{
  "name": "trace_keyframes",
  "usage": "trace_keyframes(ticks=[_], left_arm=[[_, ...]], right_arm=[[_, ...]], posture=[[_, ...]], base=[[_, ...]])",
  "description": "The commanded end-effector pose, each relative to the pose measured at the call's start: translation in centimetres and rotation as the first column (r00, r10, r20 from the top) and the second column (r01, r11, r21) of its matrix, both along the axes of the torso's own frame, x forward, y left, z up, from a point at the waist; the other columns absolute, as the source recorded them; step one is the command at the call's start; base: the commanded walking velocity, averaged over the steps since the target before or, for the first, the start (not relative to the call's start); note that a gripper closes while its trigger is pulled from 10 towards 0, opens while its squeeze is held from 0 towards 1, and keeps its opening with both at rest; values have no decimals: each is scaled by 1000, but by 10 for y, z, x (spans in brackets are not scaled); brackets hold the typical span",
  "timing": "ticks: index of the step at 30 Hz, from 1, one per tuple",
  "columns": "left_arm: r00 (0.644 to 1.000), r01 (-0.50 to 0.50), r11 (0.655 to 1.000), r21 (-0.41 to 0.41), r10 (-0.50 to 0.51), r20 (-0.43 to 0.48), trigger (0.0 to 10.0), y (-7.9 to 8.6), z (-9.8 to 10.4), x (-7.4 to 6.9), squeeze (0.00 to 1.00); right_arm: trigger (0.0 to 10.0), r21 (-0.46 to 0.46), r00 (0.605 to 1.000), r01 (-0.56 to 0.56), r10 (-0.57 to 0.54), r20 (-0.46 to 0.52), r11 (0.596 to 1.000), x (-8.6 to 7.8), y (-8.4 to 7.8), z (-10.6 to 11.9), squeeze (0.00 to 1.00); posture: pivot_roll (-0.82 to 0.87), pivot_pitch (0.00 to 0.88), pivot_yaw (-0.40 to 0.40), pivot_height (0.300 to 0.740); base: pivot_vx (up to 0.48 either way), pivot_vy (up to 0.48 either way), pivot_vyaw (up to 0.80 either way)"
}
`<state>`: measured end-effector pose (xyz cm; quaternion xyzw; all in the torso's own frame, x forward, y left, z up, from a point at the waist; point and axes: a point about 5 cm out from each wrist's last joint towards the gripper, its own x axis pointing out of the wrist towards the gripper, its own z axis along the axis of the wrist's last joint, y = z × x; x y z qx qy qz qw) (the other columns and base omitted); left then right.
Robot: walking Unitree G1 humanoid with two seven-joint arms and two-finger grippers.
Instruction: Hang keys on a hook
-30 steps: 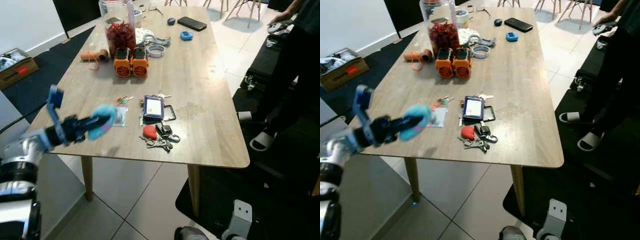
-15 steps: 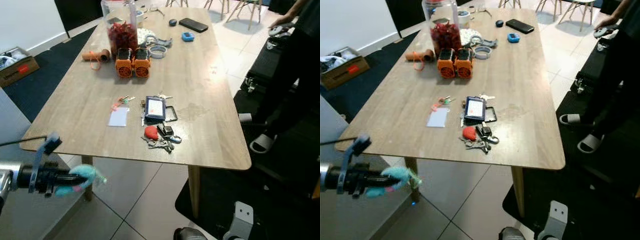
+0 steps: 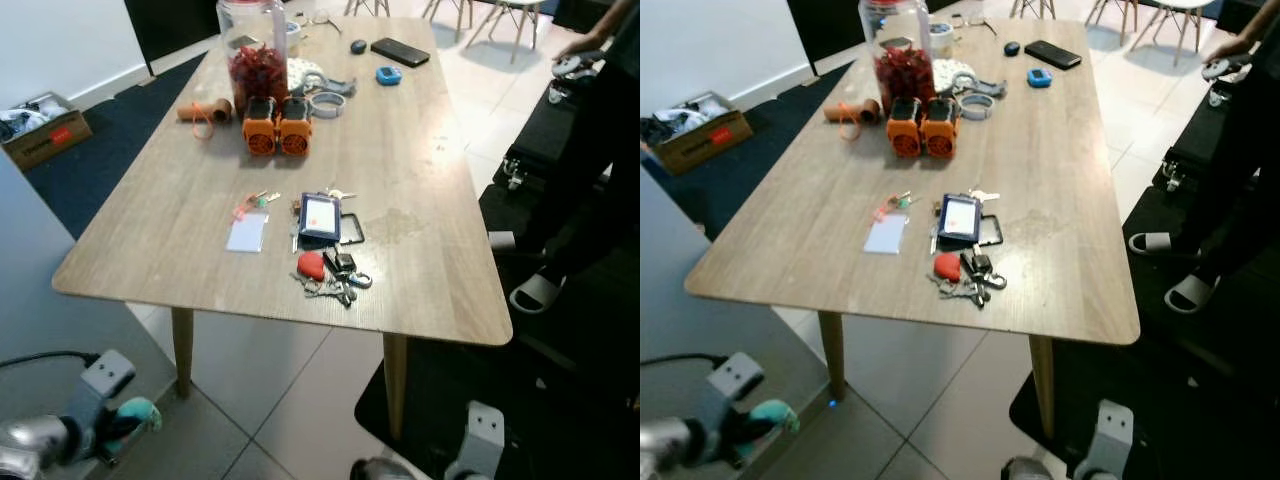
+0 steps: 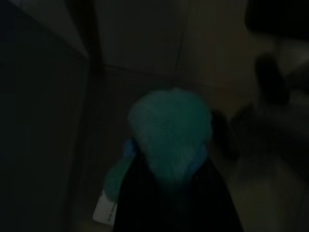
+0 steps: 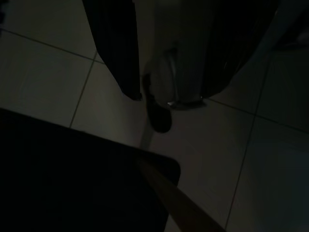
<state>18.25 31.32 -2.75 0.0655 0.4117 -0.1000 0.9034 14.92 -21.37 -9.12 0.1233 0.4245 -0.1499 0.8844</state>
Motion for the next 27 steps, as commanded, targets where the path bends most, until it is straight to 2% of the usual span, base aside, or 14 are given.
trace_keyframes(ticks=[1,2,3,4,6,7,9,12,14,17,19,21,23,27], left_arm=[[990,-132,990,-38,134,46,10000,-6,-6,1,0],[986,-148,986,-79,153,64,10000,-17,-10,3,0],[986,-148,986,-79,153,64,10000,-17,-10,3,0],[981,-168,976,-137,180,76,10000,-34,-15,7,0],[979,-174,972,-159,188,79,10000,-41,-17,9,0],[980,-171,971,-164,185,73,10000,-46,-19,10,0],[980,-171,971,-164,185,73,10000,-46,-19,10,0],[988,-118,981,-157,132,82,10000,-68,-24,18,0],[987,-117,982,-148,131,91,10000,-72,-24,20,0],[984,-161,969,-185,171,41,10000,-83,-29,22,0],[994,-103,977,-187,110,28,10000,-93,-31,22,0],[995,-88,982,-164,95,37,10000,-96,-32,22,0],[990,-135,985,-110,139,32,10000,-95,-35,21,0],[987,-159,983,-96,161,11,10000,-96,-37,19,0]], right_arm=[[10000,-7,1000,11,-11,-13,1000,-6,-1,-2,0],[10000,-11,1000,12,-12,-11,1000,-5,-1,-2,0],[10000,-11,1000,12,-12,-11,1000,-5,-1,-2,0],[10000,-14,1000,12,-12,-9,1000,-5,-2,-1,0],[10000,-15,1000,11,-11,-9,1000,-4,-2,-1,0],[10000,-16,1000,10,-11,-9,1000,-4,-2,-1,0],[10000,-16,1000,10,-11,-9,1000,-4,-2,-1,0],[10000,-16,1000,5,-5,-14,1000,-3,0,-1,0],[10000,-14,1000,4,-4,-17,1000,-3,1,-2,0],[10000,-5,1000,12,-12,-23,1000,-5,4,-3,0],[10000,8,999,26,-26,-30,1000,-7,7,-4,0],[10000,14,999,31,-30,-34,999,-8,8,-5,0],[10000,19,999,31,-31,-38,999,-9,10,-6,0],[10000,21,999,35,-34,-40,999,-9,12,-6,0]], posture=[[27,59,25,740],[28,55,24,740],[28,55,24,740],[24,52,25,740],[23,50,25,740],[23,50,25,740],[23,50,25,740],[23,40,30,740],[21,39,34,740],[18,36,40,740],[18,35,42,740],[18,35,42,740],[15,35,44,740],[14,37,45,740]], base=[[0,0,0],[0,0,0],[0,0,0],[0,0,0],[0,0,0],[0,0,0],[0,0,0],[0,0,0],[0,0,0],[0,0,0],[0,0,0],[0,0,0],[0,0,0],[0,0,0]])
